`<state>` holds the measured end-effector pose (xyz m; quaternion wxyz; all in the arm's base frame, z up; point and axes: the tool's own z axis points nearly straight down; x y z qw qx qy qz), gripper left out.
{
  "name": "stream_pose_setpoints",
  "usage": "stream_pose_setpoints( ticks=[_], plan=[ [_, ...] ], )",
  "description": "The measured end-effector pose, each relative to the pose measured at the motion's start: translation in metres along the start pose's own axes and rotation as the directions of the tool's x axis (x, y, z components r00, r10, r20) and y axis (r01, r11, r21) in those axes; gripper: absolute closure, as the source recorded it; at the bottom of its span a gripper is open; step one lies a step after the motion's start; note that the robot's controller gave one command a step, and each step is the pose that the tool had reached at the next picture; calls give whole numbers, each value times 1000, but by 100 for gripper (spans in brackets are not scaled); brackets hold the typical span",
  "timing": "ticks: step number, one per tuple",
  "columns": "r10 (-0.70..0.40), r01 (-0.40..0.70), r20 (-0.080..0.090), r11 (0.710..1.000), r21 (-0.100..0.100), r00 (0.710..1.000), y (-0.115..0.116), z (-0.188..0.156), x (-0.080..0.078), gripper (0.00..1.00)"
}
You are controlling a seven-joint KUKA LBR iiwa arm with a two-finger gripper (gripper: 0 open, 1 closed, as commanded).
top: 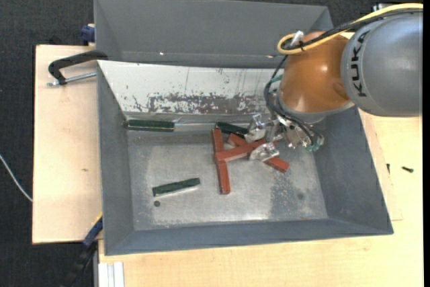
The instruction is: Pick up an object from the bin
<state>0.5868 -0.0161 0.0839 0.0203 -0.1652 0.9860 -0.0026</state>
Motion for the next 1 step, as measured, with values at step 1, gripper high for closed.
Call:
stream_pose_setpoints(
  ticks=[1],
  plan=[
    [33,-33,-31,999,-9,999,-6,-154,3,100]
  ],
)
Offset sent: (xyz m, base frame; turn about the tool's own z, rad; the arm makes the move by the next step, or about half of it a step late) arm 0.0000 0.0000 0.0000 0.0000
